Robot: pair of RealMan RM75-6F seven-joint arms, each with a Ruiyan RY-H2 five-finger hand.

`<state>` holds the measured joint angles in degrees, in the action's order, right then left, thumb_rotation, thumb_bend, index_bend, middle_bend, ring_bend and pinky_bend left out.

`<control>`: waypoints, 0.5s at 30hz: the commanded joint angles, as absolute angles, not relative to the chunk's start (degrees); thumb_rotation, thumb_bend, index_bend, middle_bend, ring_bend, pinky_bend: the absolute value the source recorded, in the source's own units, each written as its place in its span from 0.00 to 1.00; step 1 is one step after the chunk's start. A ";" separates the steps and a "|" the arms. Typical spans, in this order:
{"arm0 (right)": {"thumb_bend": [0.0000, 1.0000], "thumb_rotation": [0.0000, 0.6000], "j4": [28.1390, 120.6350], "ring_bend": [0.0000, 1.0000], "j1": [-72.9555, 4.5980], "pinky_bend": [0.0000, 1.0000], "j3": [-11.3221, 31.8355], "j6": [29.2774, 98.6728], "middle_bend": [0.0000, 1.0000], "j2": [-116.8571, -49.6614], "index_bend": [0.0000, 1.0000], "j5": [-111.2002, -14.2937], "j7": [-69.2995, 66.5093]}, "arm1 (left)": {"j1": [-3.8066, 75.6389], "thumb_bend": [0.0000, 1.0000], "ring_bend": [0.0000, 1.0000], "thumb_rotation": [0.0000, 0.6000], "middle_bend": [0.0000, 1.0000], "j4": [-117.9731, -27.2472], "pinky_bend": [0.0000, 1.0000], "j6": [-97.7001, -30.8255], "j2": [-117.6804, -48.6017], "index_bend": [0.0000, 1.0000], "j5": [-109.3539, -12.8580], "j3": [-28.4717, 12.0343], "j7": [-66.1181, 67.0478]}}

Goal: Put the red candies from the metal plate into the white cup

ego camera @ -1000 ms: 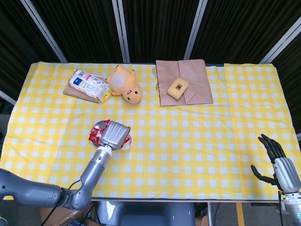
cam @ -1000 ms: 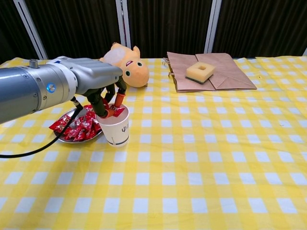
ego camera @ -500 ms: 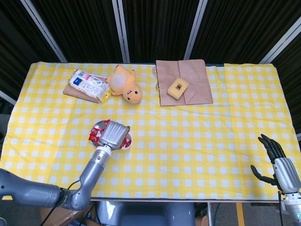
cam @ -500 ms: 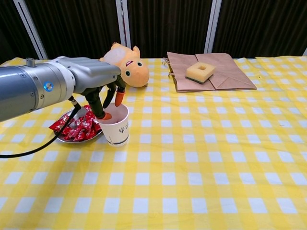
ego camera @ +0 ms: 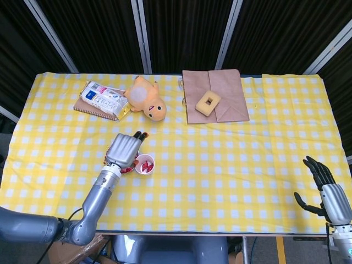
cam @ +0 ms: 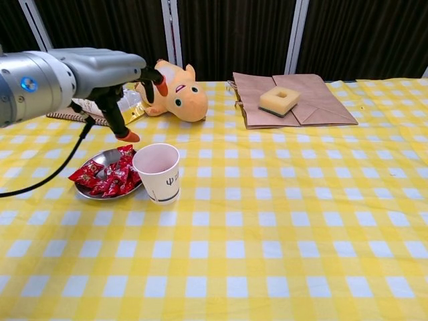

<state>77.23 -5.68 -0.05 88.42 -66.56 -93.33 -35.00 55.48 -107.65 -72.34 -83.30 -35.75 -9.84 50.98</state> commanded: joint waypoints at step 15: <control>0.42 1.00 77.35 0.00 -5.63 0.00 -0.02 88.26 0.00 -66.71 0.00 -93.13 -34.32 | 51.53 0.16 0.85 1.00 0.17 -102.17 0.90 -64.04 -79.07 0.14 -34.99 -3.73 46.56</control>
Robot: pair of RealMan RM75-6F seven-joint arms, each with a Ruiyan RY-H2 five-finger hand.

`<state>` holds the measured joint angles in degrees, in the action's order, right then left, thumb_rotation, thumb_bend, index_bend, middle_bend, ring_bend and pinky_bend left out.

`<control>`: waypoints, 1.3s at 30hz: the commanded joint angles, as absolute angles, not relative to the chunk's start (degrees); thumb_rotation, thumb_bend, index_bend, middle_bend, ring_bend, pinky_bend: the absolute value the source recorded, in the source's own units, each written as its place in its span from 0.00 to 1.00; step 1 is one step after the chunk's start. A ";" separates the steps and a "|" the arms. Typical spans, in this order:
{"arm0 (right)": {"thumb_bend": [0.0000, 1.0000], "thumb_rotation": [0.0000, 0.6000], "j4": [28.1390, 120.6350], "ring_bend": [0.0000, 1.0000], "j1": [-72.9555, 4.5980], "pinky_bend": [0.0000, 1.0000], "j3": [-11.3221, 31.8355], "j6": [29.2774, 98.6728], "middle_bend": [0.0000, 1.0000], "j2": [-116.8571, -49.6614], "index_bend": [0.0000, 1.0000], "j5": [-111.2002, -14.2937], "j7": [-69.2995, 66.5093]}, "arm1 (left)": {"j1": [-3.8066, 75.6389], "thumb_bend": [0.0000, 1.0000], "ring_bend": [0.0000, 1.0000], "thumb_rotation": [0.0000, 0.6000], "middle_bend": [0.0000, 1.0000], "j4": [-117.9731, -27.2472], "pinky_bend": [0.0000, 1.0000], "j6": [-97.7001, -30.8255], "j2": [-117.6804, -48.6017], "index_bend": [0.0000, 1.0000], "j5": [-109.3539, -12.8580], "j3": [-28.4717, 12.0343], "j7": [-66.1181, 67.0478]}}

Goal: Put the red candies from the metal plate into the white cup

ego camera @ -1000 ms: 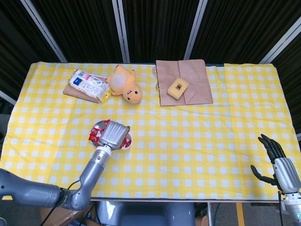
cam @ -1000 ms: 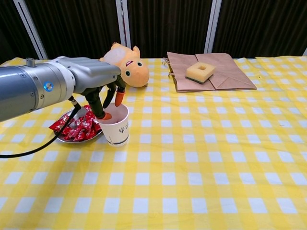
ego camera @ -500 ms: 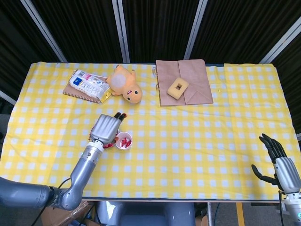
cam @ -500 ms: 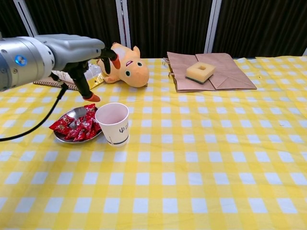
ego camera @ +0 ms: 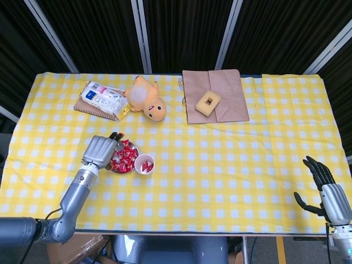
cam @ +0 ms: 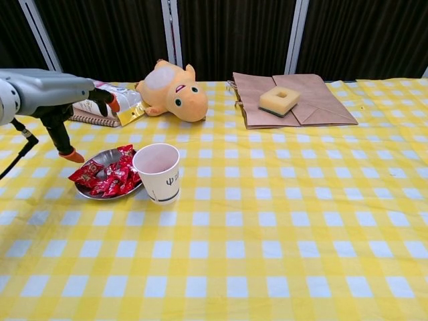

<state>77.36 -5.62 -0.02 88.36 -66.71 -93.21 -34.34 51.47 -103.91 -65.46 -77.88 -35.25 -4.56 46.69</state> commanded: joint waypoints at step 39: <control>0.42 1.00 77.38 0.00 -5.73 0.00 0.09 87.92 0.00 -66.65 0.00 -92.97 -34.53 | 53.01 0.17 0.86 1.00 0.24 -89.59 0.90 -60.10 -88.49 0.25 -32.88 -3.88 47.07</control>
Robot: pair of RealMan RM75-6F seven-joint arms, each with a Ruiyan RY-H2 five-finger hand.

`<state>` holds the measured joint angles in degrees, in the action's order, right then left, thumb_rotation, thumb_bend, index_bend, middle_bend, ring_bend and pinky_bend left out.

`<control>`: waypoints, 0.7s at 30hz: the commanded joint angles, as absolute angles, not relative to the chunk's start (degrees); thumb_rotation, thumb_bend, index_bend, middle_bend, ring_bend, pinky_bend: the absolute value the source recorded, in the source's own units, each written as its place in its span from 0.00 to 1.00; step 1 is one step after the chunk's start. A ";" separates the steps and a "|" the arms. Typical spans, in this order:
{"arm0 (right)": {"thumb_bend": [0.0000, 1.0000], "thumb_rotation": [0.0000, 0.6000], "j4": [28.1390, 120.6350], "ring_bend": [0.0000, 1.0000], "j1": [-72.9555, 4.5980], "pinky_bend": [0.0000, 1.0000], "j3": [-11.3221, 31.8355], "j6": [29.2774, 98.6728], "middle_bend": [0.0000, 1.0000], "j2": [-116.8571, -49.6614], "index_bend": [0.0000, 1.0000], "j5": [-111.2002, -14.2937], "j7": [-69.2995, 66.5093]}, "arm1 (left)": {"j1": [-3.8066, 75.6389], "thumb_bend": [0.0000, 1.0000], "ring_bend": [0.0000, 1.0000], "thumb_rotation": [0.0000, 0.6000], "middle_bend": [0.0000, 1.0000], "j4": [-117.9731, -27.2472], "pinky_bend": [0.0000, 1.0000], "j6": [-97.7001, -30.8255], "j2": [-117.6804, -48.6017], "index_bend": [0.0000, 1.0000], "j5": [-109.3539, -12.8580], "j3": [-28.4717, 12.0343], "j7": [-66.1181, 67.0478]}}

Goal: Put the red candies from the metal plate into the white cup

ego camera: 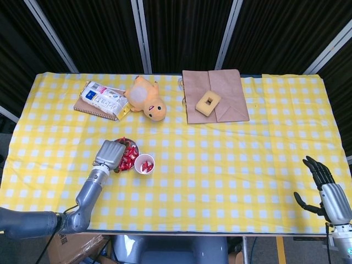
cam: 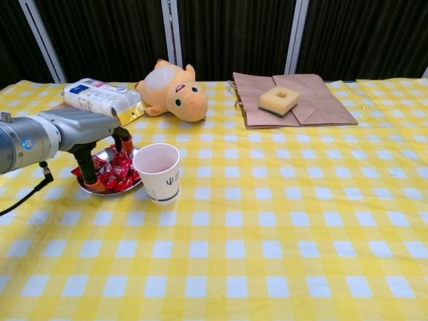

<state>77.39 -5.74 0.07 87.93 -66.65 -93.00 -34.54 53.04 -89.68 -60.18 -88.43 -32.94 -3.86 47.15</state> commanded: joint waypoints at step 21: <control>0.42 1.00 77.46 0.00 -5.86 0.00 0.06 87.54 0.00 -66.56 0.00 -92.87 -34.84 | 53.94 0.22 0.86 1.00 0.27 -83.46 0.90 -57.41 -91.70 0.28 -29.97 -4.18 48.43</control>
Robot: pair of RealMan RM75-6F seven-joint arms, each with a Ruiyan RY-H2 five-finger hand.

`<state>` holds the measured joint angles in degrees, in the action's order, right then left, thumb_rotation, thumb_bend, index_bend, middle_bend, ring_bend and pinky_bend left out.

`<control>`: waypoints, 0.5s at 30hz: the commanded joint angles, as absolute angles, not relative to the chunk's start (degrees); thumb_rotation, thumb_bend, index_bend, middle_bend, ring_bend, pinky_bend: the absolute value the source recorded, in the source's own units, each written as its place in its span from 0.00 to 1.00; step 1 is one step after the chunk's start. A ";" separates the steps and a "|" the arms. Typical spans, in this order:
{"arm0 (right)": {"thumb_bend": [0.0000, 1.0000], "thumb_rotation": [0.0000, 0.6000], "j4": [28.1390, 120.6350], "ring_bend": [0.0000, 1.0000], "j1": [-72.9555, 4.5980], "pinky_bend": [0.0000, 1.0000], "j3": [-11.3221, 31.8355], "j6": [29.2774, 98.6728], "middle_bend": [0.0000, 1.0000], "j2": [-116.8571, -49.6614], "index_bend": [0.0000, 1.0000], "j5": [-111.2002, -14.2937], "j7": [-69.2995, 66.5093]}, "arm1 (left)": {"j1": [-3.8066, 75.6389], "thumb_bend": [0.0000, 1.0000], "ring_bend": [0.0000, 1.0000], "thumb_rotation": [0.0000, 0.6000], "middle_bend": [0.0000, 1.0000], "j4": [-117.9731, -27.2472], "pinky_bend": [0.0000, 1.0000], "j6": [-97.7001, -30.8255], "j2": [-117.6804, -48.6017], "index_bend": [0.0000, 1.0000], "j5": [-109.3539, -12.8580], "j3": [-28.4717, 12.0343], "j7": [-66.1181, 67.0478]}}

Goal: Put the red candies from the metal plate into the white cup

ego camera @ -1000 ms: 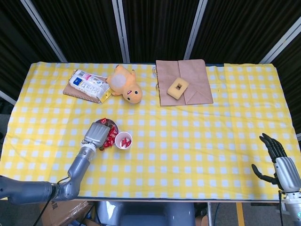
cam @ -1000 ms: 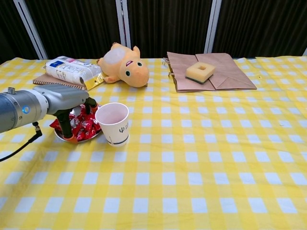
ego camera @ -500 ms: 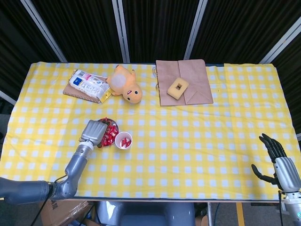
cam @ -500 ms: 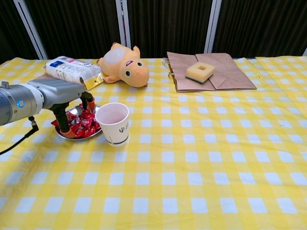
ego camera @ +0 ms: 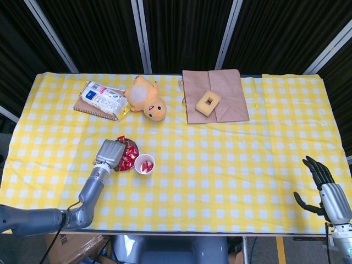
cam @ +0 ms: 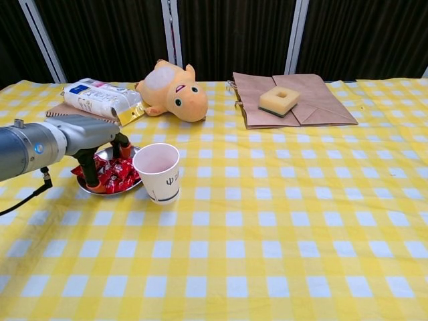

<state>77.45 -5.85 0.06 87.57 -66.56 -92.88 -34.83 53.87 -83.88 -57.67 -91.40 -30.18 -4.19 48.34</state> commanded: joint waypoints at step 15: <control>0.42 1.00 77.65 0.00 -5.89 0.00 0.05 87.23 0.00 -66.58 0.00 -92.69 -34.53 | 53.56 0.42 0.87 1.00 0.49 -81.28 0.91 -57.03 -92.87 0.45 -30.84 -4.03 47.96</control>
